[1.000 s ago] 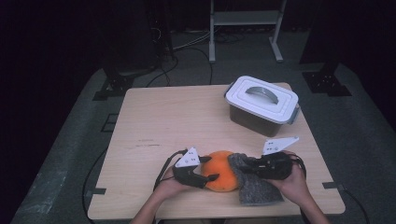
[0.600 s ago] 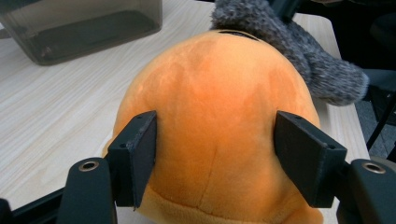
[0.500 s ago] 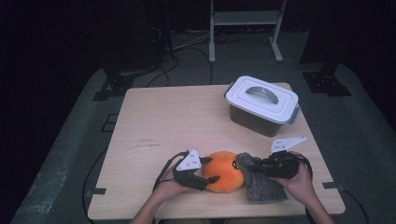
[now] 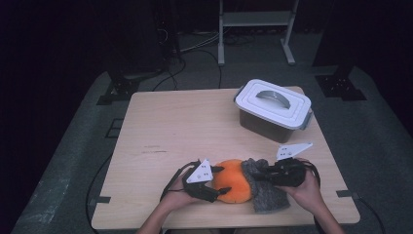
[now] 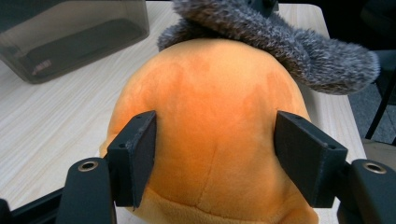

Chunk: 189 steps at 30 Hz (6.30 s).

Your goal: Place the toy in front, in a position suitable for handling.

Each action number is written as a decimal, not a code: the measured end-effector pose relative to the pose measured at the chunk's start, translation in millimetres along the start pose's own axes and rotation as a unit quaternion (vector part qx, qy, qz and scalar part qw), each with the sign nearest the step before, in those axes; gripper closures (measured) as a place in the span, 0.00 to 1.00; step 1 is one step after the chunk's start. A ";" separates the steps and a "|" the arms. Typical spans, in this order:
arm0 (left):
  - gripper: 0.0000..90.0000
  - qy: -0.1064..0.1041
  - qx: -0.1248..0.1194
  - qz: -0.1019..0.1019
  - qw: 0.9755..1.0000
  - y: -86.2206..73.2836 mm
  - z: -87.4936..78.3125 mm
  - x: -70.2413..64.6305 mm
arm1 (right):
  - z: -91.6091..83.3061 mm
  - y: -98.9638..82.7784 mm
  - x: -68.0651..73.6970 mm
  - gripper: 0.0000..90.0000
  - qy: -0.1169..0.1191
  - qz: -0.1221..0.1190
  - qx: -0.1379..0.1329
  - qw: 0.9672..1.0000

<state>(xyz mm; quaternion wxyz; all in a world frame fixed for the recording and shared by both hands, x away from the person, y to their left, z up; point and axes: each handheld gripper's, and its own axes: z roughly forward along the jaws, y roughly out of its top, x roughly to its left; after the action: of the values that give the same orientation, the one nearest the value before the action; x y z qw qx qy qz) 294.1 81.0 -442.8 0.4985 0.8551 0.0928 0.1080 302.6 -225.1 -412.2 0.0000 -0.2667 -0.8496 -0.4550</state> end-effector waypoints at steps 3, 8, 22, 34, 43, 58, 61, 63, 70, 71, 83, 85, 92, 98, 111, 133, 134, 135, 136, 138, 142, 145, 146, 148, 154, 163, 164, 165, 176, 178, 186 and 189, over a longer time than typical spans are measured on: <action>0.35 0.001 0.003 0.002 1.000 0.7 0.0 -0.5 | -4.5 -8.4 -7.1 0.83 -0.011 0.011 0.014 1.000; 0.34 0.001 0.006 0.005 1.000 2.5 0.3 -2.7 | -8.9 3.7 -0.9 0.83 -0.004 0.006 -0.018 1.000; 0.19 0.013 0.015 -0.007 1.000 18.0 1.1 0.2 | 4.3 3.5 12.2 0.82 0.013 -0.022 0.020 0.999; 0.28 0.014 0.021 0.067 0.997 21.3 3.0 -20.3 | 7.3 26.1 24.2 0.83 0.001 -0.042 0.002 0.999; 0.28 0.019 0.015 0.054 0.998 20.5 3.3 -19.0 | -7.7 2.4 2.8 0.83 0.005 -0.002 0.018 1.000; 0.28 0.010 0.017 0.107 0.994 24.4 4.4 -31.2 | 7.1 25.4 9.6 0.83 0.004 0.002 -0.006 1.000; 0.28 0.009 0.017 0.101 0.995 22.0 3.7 -28.6 | 2.6 17.2 2.2 0.83 0.001 0.014 -0.005 1.000; 0.28 0.009 0.017 0.090 0.996 19.5 2.4 -25.0 | 0.0 11.7 -2.3 0.83 -0.001 0.024 -0.004 1.000; 0.28 0.013 0.016 0.046 0.999 12.9 -0.4 -12.6 | -8.3 3.3 -7.7 0.83 -0.013 0.032 -0.006 0.999; 0.28 0.012 0.012 0.037 0.999 12.3 0.1 -11.4 | -9.7 6.7 -3.4 0.83 -0.009 0.025 -0.014 1.000; 0.28 0.016 0.015 -0.026 0.999 5.8 -0.7 6.1 | 0.3 7.0 3.5 0.83 0.001 0.006 -0.007 1.000; 0.28 0.017 0.016 -0.039 0.999 4.4 -1.0 9.2 | -0.8 1.8 -1.7 0.83 -0.004 0.014 -0.005 1.000; 0.28 0.021 0.017 -0.063 0.998 3.5 0.0 15.1 | -6.4 2.6 0.9 0.83 -0.016 0.006 -0.011 1.000; 0.22 0.017 0.017 -0.054 0.998 7.5 -2.2 15.5 | 5.3 10.0 15.7 0.83 -0.013 -0.027 0.002 1.000; 0.45 -0.001 0.012 -0.016 1.000 13.1 -6.4 11.9 | -5.4 1.5 -4.3 0.83 -0.039 0.006 -0.010 0.999; 0.39 0.024 -0.001 -0.115 0.993 11.3 -0.3 25.5 | 1.3 12.6 28.9 0.83 -0.023 -0.060 -0.007 0.998; 0.39 0.026 -0.004 -0.120 0.992 11.2 0.3 26.1 | 4.5 15.0 33.4 0.83 -0.019 -0.069 -0.005 0.997; 0.39 0.029 -0.005 -0.124 0.992 10.9 0.6 26.7 | 8.0 16.5 37.1 0.83 -0.016 -0.077 0.000 0.997; 0.39 0.030 -0.003 -0.128 0.991 10.3 0.5 27.4 | 11.5 17.0 39.2 0.82 -0.014 -0.084 0.005 0.996; 0.39 0.029 -0.004 -0.133 0.991 8.5 0.3 28.6 | 16.8 15.4 39.5 0.82 -0.013 -0.088 0.017 0.996; 0.35 0.034 -0.002 -0.139 0.990 6.1 -0.8 31.4 | 12.8 8.9 30.6 0.82 -0.010 -0.076 0.016 0.997; 0.35 0.030 -0.006 -0.140 0.990 4.2 -1.4 31.9 | 6.4 2.3 22.3 0.82 -0.014 -0.062 0.017 0.998; 0.35 0.028 -0.006 -0.138 0.990 3.9 -1.2 31.0 | 4.2 0.8 19.6 0.82 -0.016 -0.058 0.016 0.998; 0.35 0.023 -0.003 -0.128 0.992 4.3 -1.0 29.2 | -0.8 0.5 16.8 0.82 -0.021 -0.049 0.005 0.999; 0.37 -0.001 0.013 -0.075 0.997 6.3 -1.7 20.0 | -4.7 9.7 15.7 0.83 -0.032 -0.039 -0.028 0.998; 0.38 -0.010 0.024 -0.063 0.998 -0.5 -6.9 19.3 | -4.8 -6.2 -4.0 0.82 -0.020 -0.001 -0.002 1.000; 0.38 -0.011 0.023 -0.063 0.998 -1.5 -7.1 18.6 | -6.4 -8.7 -7.6 0.82 -0.022 0.008 -0.002 1.000; 0.38 -0.011 0.024 -0.059 0.998 -2.2 -7.3 17.8 | -8.4 -10.8 -11.5 0.82 -0.021 0.019 -0.005 1.000; 0.37 -0.019 0.029 -0.043 0.998 -5.5 -9.6 17.0 | -5.8 -7.3 -11.4 0.82 -0.013 0.023 -0.010 1.000; 0.37 -0.019 0.030 -0.042 0.998 -5.6 -10.0 17.2 | -7.3 -11.0 -15.6 0.82 -0.026 0.029 0.001 0.999; 0.36 -0.019 0.031 -0.020 0.999 -3.8 -9.4 12.8 | -15.9 -11.4 -22.6 0.82 -0.028 0.045 -0.015 0.998; 0.36 -0.021 0.029 -0.019 0.999 -4.4 -8.6 12.2 | -12.3 -2.5 -13.3 0.83 -0.015 0.035 -0.027 0.999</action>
<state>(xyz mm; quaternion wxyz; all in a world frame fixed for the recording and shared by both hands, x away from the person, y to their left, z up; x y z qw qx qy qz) 303.3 93.5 -441.4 0.4772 0.8694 0.1015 0.0780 309.9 -241.8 -410.2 -0.0037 -0.3026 -0.8270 -0.4738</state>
